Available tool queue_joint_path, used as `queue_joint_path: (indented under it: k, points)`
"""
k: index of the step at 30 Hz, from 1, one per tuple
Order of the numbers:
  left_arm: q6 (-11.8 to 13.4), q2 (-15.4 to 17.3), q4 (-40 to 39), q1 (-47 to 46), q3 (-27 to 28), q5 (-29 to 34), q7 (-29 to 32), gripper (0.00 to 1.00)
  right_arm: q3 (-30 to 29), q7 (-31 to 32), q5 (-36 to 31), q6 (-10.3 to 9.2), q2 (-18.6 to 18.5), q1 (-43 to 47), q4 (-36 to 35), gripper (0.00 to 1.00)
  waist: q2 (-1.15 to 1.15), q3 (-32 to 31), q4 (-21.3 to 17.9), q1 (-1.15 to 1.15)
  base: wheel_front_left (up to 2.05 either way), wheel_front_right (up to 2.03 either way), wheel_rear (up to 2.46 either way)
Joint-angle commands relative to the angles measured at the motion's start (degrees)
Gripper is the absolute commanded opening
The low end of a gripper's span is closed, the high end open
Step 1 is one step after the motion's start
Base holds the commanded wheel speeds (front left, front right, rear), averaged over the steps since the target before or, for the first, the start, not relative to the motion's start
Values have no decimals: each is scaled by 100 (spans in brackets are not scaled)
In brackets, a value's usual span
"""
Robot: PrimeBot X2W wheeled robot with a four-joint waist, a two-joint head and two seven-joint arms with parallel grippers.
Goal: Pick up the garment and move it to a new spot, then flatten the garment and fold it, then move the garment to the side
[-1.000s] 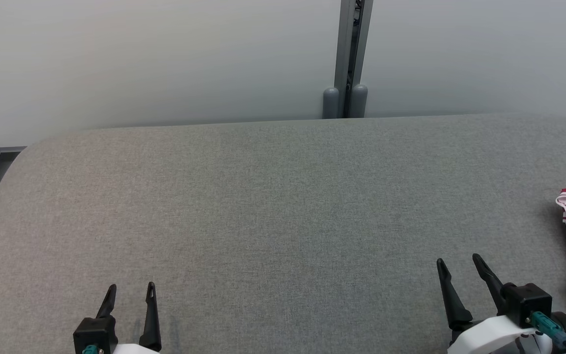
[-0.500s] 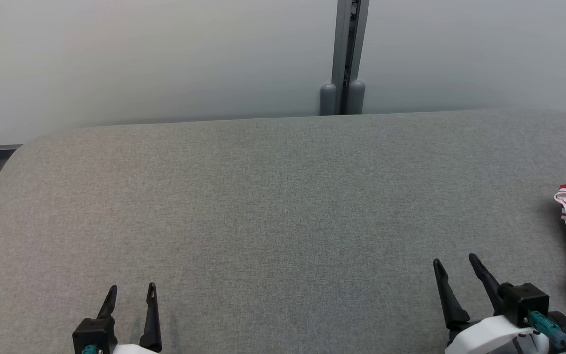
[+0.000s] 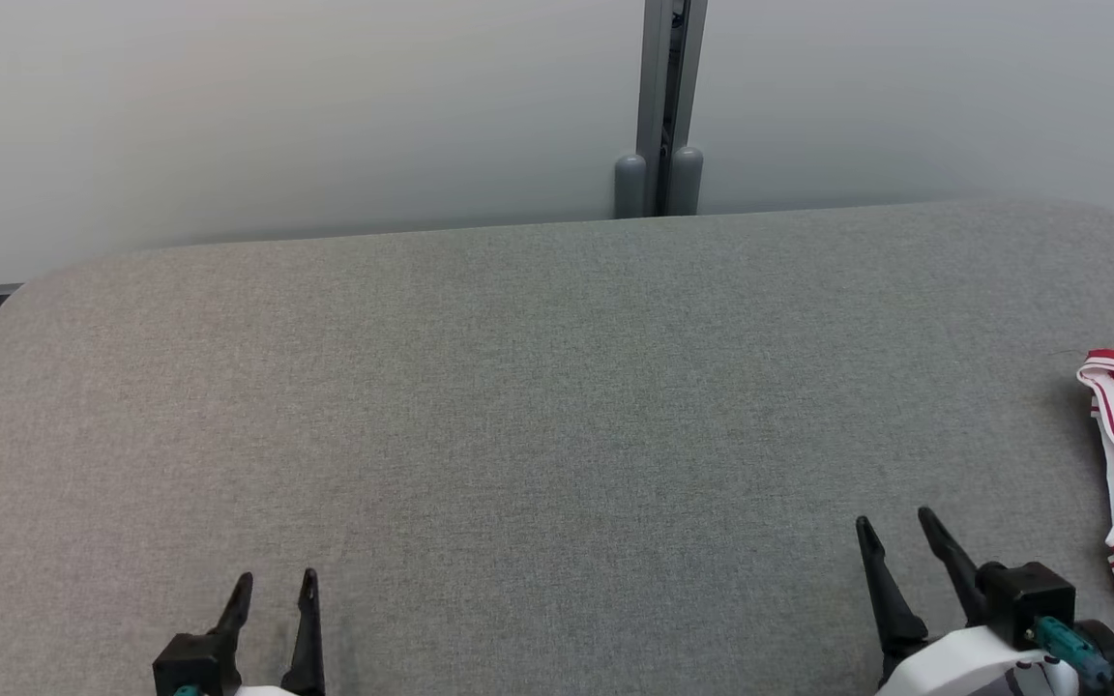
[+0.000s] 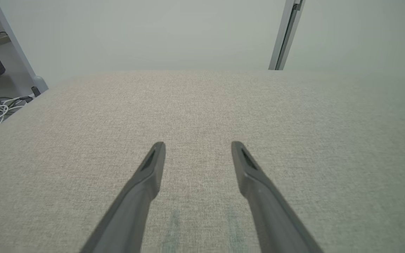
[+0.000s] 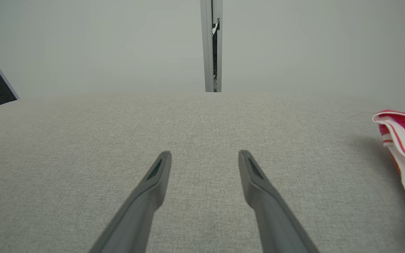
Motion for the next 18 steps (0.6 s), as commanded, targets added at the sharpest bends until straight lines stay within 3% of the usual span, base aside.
queue_joint_path:
  k: [1, 4, 18]
  points:
    - [0, -11, 30, 4, -1, 0, 10, 0, 4, 1, 3, 1, 3, 9, 26, 0, 0, 1, 0, 0, 0, 0, 0]
    - [2, -48, 174, 38, 13, -41, 58, 0, 6, 47, 51, 0, 48, 106, 146, 0, 0, 1, -1, 0, 0, 0, 0]
    - [-175, -34, -37, -123, 180, -1597, 459, 0, -195, 446, 1645, 0, 34, 53, -84, 0, 0, -8, 3, 0, 0, 0, 0]
